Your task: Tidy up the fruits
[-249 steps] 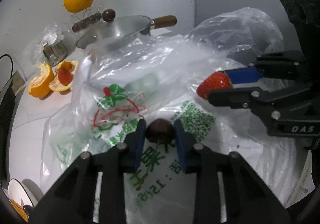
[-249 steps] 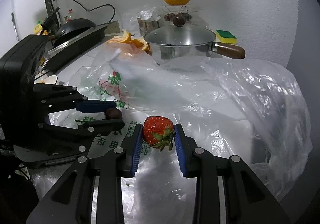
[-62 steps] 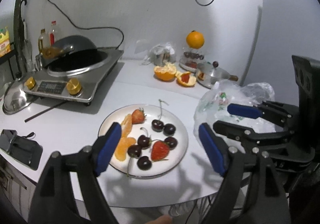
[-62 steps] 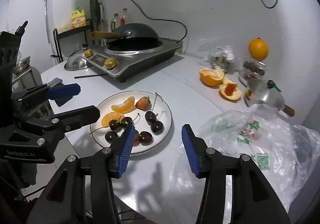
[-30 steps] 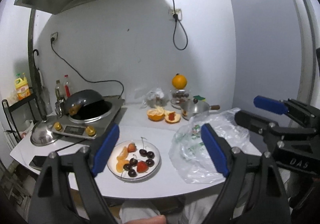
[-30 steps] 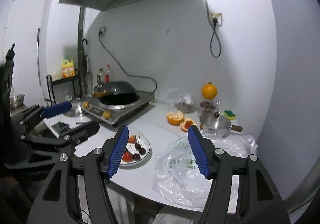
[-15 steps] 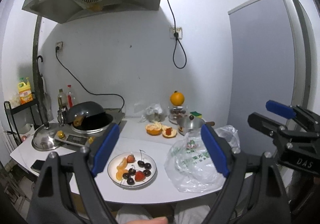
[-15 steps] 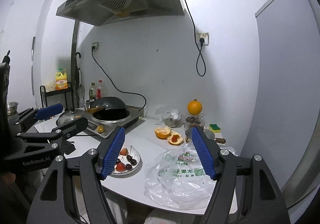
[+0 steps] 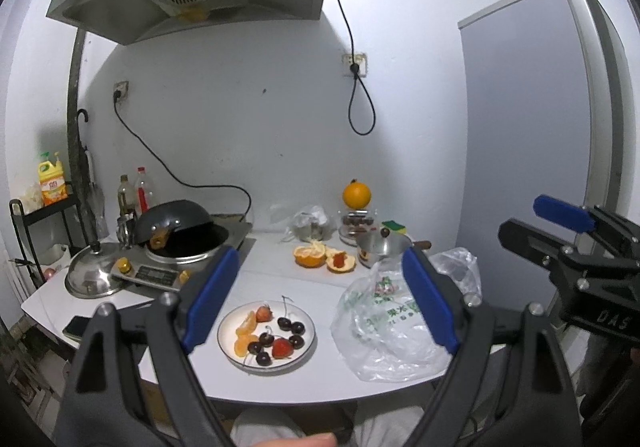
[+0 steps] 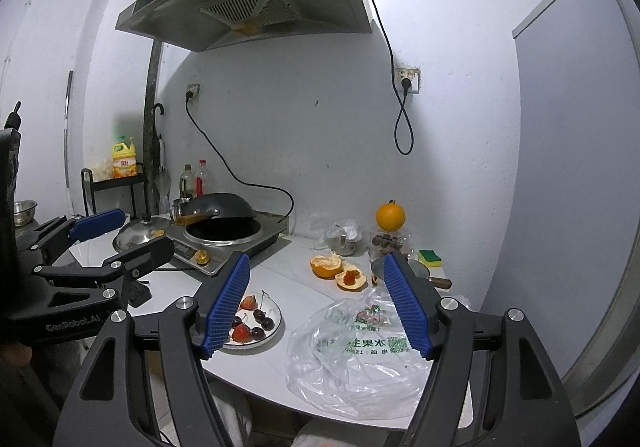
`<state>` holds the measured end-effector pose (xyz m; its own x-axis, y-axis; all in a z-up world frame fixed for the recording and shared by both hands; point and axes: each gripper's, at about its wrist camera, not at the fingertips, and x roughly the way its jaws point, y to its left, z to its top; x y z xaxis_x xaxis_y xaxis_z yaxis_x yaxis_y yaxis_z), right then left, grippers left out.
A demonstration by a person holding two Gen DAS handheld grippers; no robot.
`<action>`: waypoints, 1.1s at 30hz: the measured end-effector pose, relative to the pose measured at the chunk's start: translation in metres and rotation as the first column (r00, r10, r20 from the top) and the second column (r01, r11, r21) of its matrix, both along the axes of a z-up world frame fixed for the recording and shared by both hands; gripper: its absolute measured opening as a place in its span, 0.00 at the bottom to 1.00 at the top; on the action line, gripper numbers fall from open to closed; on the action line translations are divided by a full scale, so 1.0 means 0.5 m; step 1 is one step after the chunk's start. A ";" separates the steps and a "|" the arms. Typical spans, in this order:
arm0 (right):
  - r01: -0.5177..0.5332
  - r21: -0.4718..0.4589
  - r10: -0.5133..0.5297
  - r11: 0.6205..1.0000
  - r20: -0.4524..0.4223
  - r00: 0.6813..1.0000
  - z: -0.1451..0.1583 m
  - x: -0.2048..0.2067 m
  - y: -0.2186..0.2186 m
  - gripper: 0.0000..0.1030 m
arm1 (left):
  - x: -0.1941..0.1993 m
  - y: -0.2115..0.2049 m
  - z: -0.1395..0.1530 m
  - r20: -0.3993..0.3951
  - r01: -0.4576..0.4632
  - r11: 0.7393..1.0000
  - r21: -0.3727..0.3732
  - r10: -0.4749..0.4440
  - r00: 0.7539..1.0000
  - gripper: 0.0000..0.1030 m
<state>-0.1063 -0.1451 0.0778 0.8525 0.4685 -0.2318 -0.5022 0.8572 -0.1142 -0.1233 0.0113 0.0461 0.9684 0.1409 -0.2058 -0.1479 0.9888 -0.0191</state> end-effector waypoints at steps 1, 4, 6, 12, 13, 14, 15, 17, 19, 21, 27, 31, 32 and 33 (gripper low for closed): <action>-0.001 0.001 0.001 1.000 -0.001 1.000 0.000 0.001 0.000 0.70 | 0.000 0.000 0.000 0.000 0.002 1.000 0.001 -0.002 1.000 0.83; -0.001 0.000 0.001 1.000 -0.001 1.000 0.000 0.001 0.000 0.70 | 0.001 -0.001 -0.001 -0.002 0.004 1.000 0.001 -0.004 1.000 0.83; 0.000 0.000 0.000 1.000 -0.001 1.000 0.000 0.001 0.000 0.70 | 0.004 -0.002 -0.002 -0.006 0.005 1.000 0.000 -0.005 1.000 0.83; -0.002 0.000 0.002 1.000 -0.004 1.000 -0.001 0.001 0.000 0.70 | 0.006 -0.002 -0.003 -0.007 0.004 1.000 -0.001 -0.004 1.000 0.83; -0.003 0.000 0.003 1.000 -0.005 1.000 -0.003 0.001 0.000 0.70 | 0.006 -0.002 -0.003 -0.008 0.005 1.000 -0.001 -0.005 1.000 0.83; -0.003 -0.001 0.003 1.000 -0.006 1.000 -0.004 0.001 0.001 0.70 | 0.007 -0.003 -0.004 -0.009 0.006 1.000 -0.001 -0.006 1.000 0.83; -0.003 -0.003 0.003 1.000 -0.007 1.000 -0.005 0.001 0.003 0.70 | 0.007 -0.003 -0.004 -0.010 0.006 1.000 -0.001 -0.006 1.000 0.83; -0.004 -0.003 0.004 1.000 -0.007 1.000 -0.006 0.001 0.005 0.70 | 0.008 -0.004 -0.005 -0.013 0.009 1.000 -0.001 -0.009 1.000 0.83; -0.003 -0.002 0.003 1.000 -0.007 1.000 -0.005 0.002 0.005 0.70 | 0.008 -0.005 -0.006 -0.012 0.009 1.000 0.000 -0.009 1.000 0.83; -0.003 -0.002 0.003 1.000 -0.006 1.000 -0.005 0.001 0.005 0.70 | 0.006 -0.004 -0.006 -0.009 0.010 1.000 0.002 -0.010 1.000 0.83; -0.007 -0.006 0.007 1.000 -0.007 1.000 -0.012 0.001 0.009 0.70 | 0.009 0.001 -0.010 -0.009 0.008 1.000 -0.003 -0.008 1.000 0.83; -0.009 -0.010 0.009 1.000 -0.013 1.000 -0.015 0.003 0.013 0.70 | 0.010 0.002 -0.012 -0.010 0.006 1.000 -0.004 -0.006 1.000 0.83; -0.009 -0.010 0.009 1.000 -0.014 1.000 -0.016 0.003 0.013 0.70 | 0.010 0.002 -0.013 -0.011 0.006 1.000 -0.004 -0.006 1.000 0.83; -0.009 -0.011 0.009 1.000 -0.015 1.000 -0.016 0.003 0.014 0.70 | 0.011 0.002 -0.014 -0.012 0.006 1.000 -0.004 -0.006 1.000 0.83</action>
<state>-0.1050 -0.1382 0.0696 0.8444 0.4739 -0.2496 -0.5119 0.8512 -0.1158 -0.1179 0.0125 0.0391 0.9667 0.1345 -0.2176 -0.1425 0.9896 -0.0215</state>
